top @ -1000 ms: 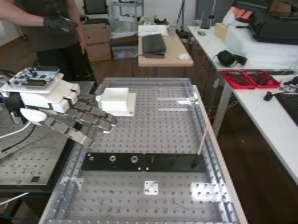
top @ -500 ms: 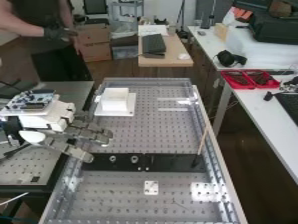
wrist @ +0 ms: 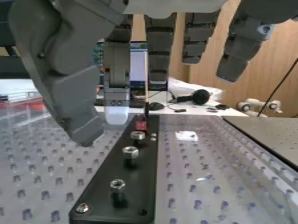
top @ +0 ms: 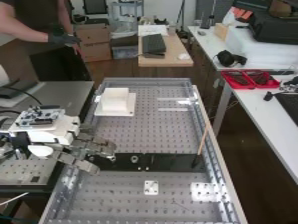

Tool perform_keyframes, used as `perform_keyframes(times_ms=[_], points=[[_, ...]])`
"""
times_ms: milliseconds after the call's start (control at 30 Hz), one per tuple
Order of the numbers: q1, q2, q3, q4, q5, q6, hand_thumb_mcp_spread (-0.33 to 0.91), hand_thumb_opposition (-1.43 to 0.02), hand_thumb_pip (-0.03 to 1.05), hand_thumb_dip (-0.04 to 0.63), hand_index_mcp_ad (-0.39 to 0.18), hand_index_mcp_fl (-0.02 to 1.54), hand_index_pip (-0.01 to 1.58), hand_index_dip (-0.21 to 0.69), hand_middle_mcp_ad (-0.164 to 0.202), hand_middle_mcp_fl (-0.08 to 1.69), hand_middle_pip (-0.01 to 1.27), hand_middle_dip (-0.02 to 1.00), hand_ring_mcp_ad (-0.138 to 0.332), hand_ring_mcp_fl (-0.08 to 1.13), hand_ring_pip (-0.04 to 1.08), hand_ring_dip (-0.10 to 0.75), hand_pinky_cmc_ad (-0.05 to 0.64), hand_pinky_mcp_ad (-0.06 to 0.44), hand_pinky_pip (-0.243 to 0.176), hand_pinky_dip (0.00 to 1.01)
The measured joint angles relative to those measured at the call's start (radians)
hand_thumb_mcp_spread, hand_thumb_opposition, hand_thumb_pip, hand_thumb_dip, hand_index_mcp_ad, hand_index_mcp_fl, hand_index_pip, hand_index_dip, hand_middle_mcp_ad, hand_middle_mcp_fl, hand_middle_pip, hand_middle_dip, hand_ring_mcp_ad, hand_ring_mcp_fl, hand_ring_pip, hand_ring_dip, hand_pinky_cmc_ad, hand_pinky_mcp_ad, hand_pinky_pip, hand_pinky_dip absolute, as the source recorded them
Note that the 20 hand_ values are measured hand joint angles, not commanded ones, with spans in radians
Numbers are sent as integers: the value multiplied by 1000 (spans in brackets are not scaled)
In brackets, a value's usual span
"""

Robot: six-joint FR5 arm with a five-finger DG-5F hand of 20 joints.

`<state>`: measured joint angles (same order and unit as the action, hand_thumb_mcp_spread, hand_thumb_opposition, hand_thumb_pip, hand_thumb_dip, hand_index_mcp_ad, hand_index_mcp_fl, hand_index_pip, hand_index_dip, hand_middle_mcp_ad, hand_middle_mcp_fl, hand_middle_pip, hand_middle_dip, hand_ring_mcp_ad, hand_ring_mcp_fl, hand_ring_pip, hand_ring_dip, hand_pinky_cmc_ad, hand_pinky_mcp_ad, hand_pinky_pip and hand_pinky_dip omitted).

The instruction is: Grab the smaller nut and place it in the white container

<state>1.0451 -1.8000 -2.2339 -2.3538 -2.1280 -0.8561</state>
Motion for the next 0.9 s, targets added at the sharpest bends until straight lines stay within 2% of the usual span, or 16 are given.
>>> perform_keyframes(times_ms=[200, 267, 400, 900], points=[[3, -35, 19, 1, -11, -25, 431, -836, 632, 206, -176, 208, 1508, 52, 63, 215, 122, 206, 126, 10, 98, 82, 379, 312, -12, 267], [4, -46, 26, -1, -16, -33, 431, -838, 632, 206, -176, 208, 1506, 52, 63, 215, 122, 206, 126, 12, 98, 82, 379, 312, 2, 271], [8, -63, 36, -9, -22, -52, 431, -838, 634, 206, -183, 208, 1508, 52, 61, 218, 122, 206, 126, 12, 98, 82, 379, 312, 3, 271], [-6, -90, 50, -35, -39, -119, 431, -838, 644, 206, -187, 157, 1506, 51, 59, 215, 122, 206, 126, 12, 98, 82, 379, 312, 3, 271]])
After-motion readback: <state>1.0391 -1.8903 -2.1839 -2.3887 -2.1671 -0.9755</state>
